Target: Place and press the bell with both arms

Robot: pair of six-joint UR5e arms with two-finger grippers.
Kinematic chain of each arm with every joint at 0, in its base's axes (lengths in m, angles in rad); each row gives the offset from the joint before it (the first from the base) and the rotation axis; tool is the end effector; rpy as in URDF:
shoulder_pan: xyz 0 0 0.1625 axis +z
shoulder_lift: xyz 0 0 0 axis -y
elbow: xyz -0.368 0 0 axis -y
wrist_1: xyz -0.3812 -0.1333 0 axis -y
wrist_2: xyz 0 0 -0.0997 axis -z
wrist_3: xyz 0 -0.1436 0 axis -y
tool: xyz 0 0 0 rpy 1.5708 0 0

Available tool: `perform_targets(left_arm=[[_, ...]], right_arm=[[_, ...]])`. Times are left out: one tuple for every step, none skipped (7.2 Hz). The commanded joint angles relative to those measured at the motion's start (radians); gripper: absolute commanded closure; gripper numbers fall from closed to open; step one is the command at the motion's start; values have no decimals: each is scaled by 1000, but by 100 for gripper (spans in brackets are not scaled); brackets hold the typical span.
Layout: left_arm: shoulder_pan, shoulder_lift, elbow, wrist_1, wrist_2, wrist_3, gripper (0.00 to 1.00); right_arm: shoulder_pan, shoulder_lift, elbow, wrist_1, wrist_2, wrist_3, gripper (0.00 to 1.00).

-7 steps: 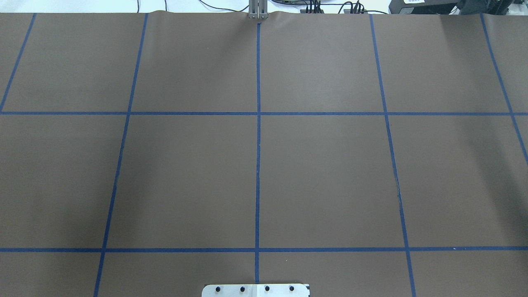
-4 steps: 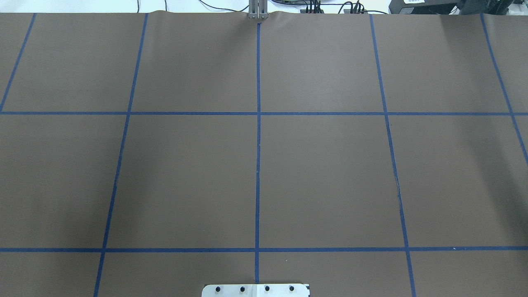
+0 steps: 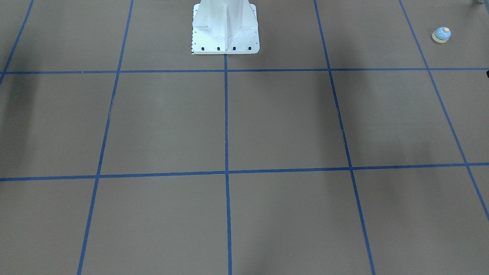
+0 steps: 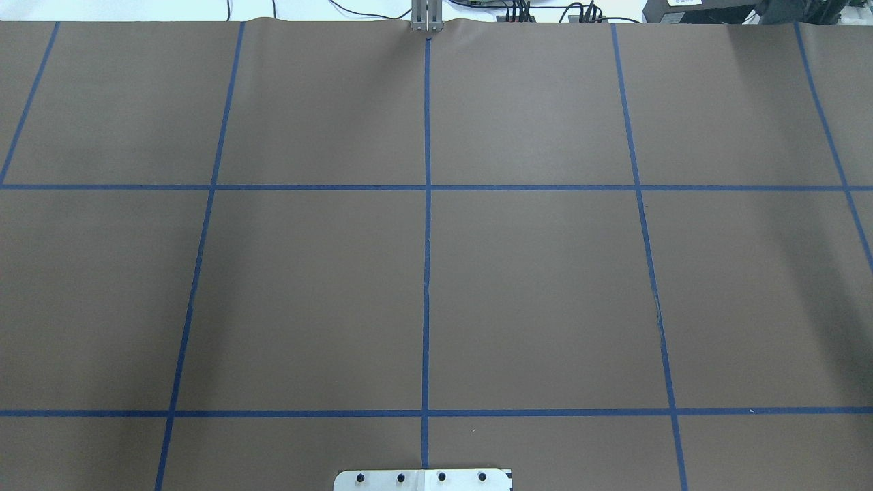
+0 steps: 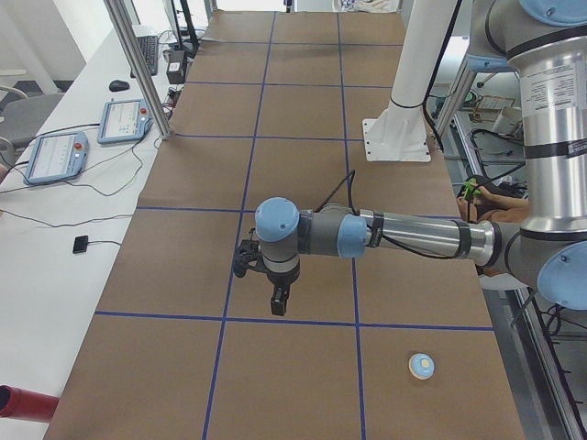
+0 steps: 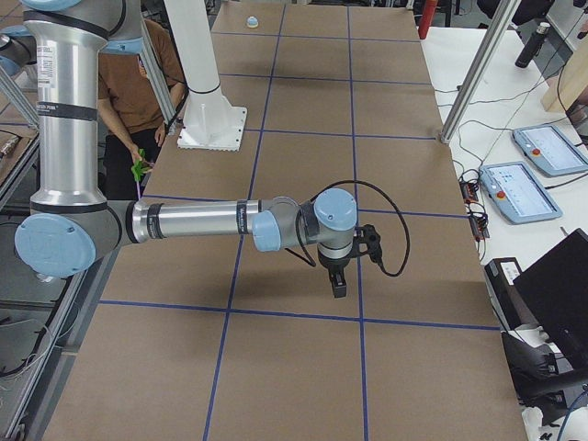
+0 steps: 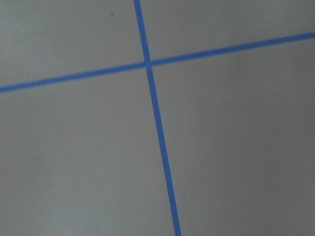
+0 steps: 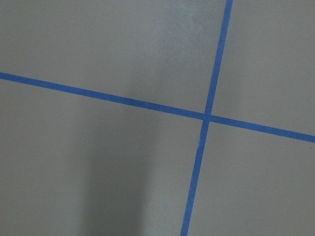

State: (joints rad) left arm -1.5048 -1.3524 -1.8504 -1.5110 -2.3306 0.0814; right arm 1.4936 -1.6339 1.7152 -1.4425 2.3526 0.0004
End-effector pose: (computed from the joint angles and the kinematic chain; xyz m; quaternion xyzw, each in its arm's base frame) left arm -0.0079 -0.4020 0.6024 0.0035 0.3708 0.0686 0.9262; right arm -0.0046 -0.4765 0.5777 0.0819 -0.3824 -0.0751 0.9173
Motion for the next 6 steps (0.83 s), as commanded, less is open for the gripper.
perform_targets(left_arm=[[37,141,-1,-21,-3,15,0],[87,209,8,-88,-1,12,0],[159,244,8,-93,-1,17,0],[219,262,11,-95,2,17,0],[265,289,22,-109,5,18,0],[312,338,34,-183,23,18,0]], right_arm=[[-1,14,3,1,1,1,0],[-1,14,12,20,-1,1,0],[-1,14,-9,95,-4,1,0],[-12,16,-19,118,-4,1,0],[-38,29,-17,120,-4,3,0],[-64,48,-19,119,-9,1,0]])
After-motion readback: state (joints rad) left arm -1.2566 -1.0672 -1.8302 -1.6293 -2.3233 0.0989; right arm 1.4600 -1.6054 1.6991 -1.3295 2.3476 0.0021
